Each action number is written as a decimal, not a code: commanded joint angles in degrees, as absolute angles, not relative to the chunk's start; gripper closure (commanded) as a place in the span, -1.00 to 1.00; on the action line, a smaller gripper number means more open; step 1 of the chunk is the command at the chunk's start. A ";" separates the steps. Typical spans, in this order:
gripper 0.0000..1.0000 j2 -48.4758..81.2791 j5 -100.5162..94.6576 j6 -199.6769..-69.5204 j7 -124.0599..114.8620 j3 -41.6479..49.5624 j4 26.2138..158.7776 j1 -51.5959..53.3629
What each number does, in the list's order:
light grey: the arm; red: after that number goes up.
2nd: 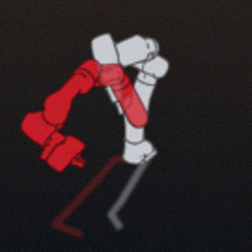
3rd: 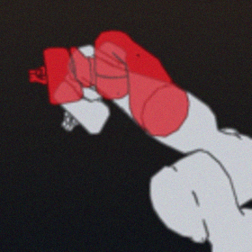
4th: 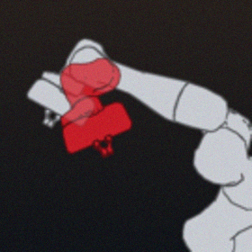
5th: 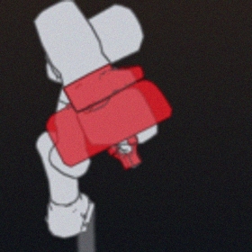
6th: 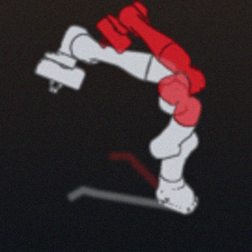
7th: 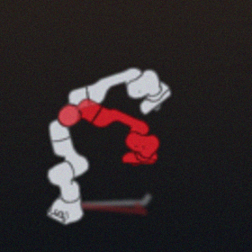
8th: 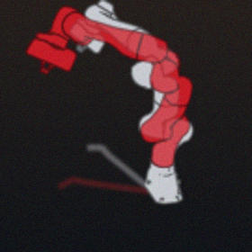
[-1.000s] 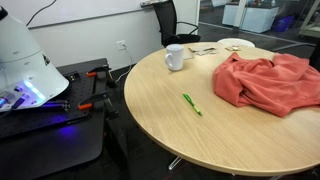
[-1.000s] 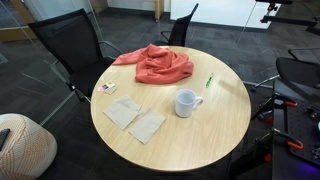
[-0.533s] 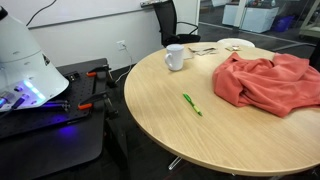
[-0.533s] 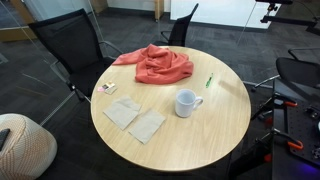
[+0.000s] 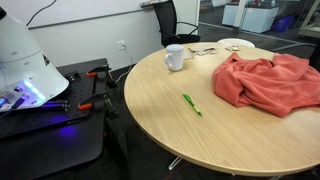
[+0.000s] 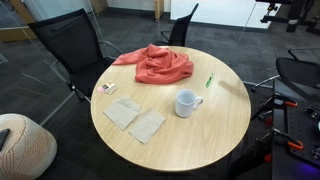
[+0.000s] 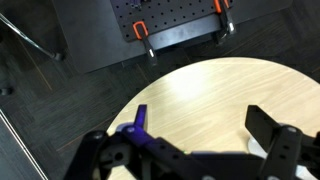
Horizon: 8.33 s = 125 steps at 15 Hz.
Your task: Put the pen in the mug
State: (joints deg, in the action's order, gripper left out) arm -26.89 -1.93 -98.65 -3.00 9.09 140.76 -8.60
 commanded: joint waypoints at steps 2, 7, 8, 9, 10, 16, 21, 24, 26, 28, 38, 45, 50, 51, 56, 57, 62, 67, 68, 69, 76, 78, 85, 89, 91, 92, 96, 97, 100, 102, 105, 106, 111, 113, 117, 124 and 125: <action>-1.00 -16.62 -1.07 -110.42 -11.93 8.65 140.93 -11.05; -1.00 -6.33 1.60 -125.69 -21.68 8.83 140.97 -11.49; -1.00 -4.58 2.43 -129.23 -23.39 8.96 141.25 -11.40; -1.00 -2.97 3.18 -132.39 -24.82 9.08 141.40 -11.31; -1.00 -1.43 3.61 -135.18 -26.00 9.18 141.35 -11.23; -1.00 1.87 2.28 -139.58 -27.56 9.64 141.62 -10.45; -1.00 2.52 3.76 -139.93 -27.84 9.73 140.92 -10.61; -1.00 5.17 6.48 -140.93 -29.10 10.04 139.94 -10.78; -1.00 7.39 8.66 -143.37 -30.18 10.41 139.57 -10.72; -1.00 10.15 9.99 -146.84 -31.72 10.93 139.07 -10.51; -1.00 26.34 17.22 -165.38 -39.36 12.69 134.07 -7.53; -1.00 35.33 17.02 -164.41 -45.03 15.62 127.81 -4.76; -1.00 39.73 16.98 -163.76 -47.70 16.34 124.23 -4.03; -1.00 40.27 17.10 -163.74 -48.09 16.26 123.76 -4.06; -0.49 42.22 17.25 -163.51 -49.00 16.05 121.52 -4.46; -0.40 42.46 17.28 -163.36 -49.07 16.11 121.15 -4.44; 0.37 42.96 17.45 -163.30 -49.12 16.24 120.31 -4.48; 1.00 42.67 17.28 -163.01 -49.22 16.52 120.35 -4.05; 1.00 41.74 17.06 -162.48 -49.08 16.69 121.01 -3.78; 0.94 40.78 16.92 -162.30 -48.94 16.84 121.71 -3.54; 0.94 27.95 14.28 -158.97 -48.05 20.04 127.04 -0.10; 0.94 23.59 12.35 -157.11 -48.54 21.00 127.93 1.06; 0.94 9.64 2.91 -140.50 -42.10 15.93 128.49 -0.27; 0.94 3.54 -0.26 -132.36 -35.05 11.45 128.61 -0.51; 0.94 1.47 -1.01 -130.01 -31.10 9.30 128.68 -0.40; 0.94 0.76 -0.91 -129.40 -28.79 8.27 128.75 -0.38; 0.94 -0.59 -0.33 -129.07 -18.79 4.88 128.90 -0.12; 0.94 -0.68 -0.64 -129.31 -16.33 4.25 128.97 -0.05; 0.94 -0.75 -1.12 -129.17 -8.36 2.86 129.02 0.03; 0.94 -0.71 -2.06 -128.13 -3.48 2.32 128.56 0.04; 0.94 -0.79 -3.88 -124.29 4.02 2.18 127.60 -0.25; 0.77 0.80 -2.44 -127.91 0.15 2.09 127.88 -0.13; 0.77 0.39 -3.08 -126.19 3.08 2.11 127.74 -0.24; 0.77 0.39 -3.09 -126.18 3.09 2.11 127.74 -0.24; 0.94 1.49 -2.25 -127.84 6.25 1.67 127.83 0.14; 0.94 5.15 7.45 -133.43 27.21 -1.77 127.13 0.43; 0.94 5.71 9.66 -133.80 31.09 -2.29 126.92 0.22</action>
